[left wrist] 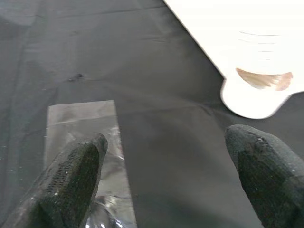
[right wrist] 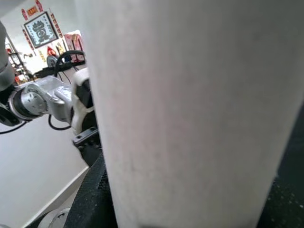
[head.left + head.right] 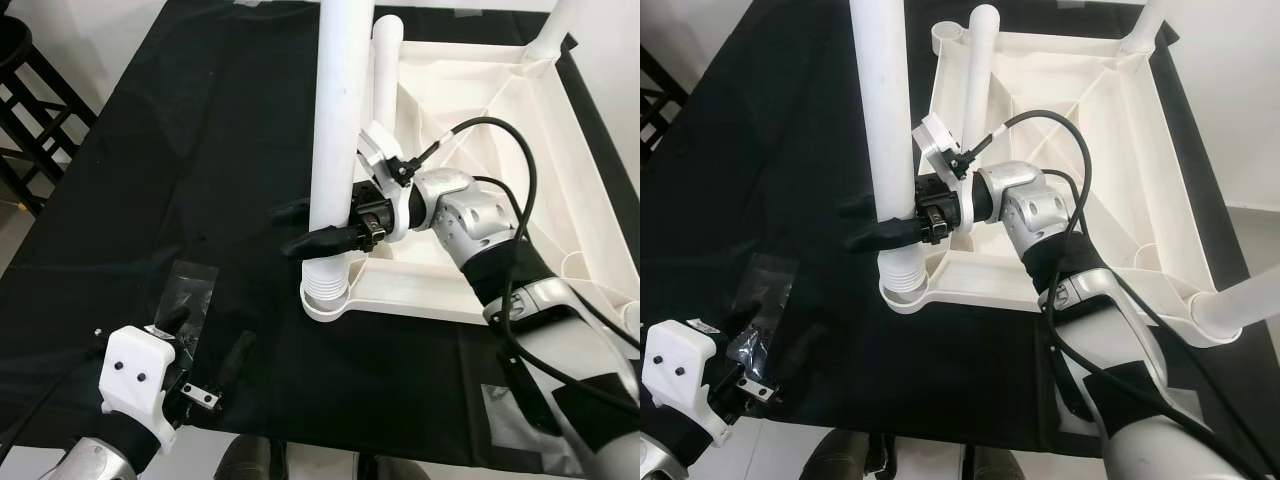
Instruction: Building children table
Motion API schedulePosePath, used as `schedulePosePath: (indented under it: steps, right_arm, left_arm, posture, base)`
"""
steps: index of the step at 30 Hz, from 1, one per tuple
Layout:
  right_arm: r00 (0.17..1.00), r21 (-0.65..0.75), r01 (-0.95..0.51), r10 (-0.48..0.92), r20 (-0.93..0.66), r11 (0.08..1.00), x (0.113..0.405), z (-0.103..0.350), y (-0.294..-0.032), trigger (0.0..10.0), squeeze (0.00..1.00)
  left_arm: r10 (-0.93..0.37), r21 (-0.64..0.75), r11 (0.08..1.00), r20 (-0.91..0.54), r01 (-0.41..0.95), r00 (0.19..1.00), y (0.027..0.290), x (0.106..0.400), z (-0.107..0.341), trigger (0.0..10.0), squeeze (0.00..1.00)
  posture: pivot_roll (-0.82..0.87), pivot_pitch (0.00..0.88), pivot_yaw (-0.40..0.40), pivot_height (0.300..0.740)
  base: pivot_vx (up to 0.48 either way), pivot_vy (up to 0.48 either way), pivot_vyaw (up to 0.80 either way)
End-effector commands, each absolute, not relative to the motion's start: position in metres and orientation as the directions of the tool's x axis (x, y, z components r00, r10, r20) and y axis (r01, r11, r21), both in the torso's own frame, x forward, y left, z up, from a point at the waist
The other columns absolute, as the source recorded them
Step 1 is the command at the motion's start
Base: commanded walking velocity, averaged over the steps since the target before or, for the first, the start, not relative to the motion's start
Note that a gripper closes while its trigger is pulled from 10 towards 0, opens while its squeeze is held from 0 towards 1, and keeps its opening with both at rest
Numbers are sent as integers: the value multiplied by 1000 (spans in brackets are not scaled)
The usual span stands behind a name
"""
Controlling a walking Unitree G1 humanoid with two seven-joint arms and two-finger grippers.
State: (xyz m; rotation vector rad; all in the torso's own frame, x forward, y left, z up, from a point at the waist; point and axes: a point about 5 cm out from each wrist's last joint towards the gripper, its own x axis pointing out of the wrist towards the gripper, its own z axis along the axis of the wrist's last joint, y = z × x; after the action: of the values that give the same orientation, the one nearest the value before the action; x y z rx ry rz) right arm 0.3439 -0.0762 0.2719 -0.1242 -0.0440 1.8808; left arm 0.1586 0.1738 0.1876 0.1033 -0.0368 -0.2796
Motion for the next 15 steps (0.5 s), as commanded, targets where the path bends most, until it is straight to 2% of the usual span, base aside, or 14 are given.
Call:
schedulePosePath:
  steps: [1,15]
  right_arm:
    - [-339,0,-940,933,-120,-341,338,246,-74,10000,0]
    - [-421,4,-905,896,-139,-425,328,243,-61,10000,0]
  left_arm:
    - [-287,105,953,0,285,958,174,156,187,10000,0]
    - [-299,110,949,4,297,954,173,157,187,10000,0]
  posture:
    - [75,365,-27,740]
    - [78,366,-32,740]
  base:
    - [0,0,0]
    - [0,0,0]
